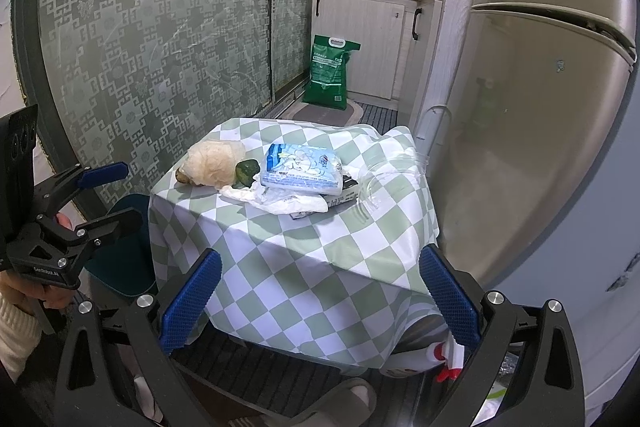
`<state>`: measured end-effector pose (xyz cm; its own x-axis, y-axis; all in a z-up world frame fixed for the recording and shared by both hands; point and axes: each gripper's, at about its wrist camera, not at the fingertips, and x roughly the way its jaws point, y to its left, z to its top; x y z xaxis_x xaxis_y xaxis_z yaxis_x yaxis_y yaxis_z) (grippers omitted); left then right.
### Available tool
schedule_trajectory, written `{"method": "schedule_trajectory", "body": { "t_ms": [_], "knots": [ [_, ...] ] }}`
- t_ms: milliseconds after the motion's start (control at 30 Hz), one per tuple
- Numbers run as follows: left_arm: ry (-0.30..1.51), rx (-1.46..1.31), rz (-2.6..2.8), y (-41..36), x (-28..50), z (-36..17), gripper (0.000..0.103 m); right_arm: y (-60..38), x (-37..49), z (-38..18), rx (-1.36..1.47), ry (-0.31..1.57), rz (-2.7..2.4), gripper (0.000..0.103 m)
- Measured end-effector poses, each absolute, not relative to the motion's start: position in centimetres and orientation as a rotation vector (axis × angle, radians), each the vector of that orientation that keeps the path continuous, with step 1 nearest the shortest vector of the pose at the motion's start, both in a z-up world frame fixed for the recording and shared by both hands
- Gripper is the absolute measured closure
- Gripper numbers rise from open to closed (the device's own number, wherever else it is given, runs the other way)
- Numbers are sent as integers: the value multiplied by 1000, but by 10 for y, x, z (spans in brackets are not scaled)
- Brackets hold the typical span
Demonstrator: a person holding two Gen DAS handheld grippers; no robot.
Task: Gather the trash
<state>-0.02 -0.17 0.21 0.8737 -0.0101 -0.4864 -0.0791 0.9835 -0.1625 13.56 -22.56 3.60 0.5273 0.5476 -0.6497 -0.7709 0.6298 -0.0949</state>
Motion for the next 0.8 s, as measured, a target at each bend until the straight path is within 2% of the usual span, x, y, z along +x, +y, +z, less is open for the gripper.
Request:
{"method": "schedule_trajectory", "body": {
  "t_ms": [800],
  "knots": [
    [508,-179,38,-4,0,1,3,-224,135,35,-403,622,813,3]
  ]
}}
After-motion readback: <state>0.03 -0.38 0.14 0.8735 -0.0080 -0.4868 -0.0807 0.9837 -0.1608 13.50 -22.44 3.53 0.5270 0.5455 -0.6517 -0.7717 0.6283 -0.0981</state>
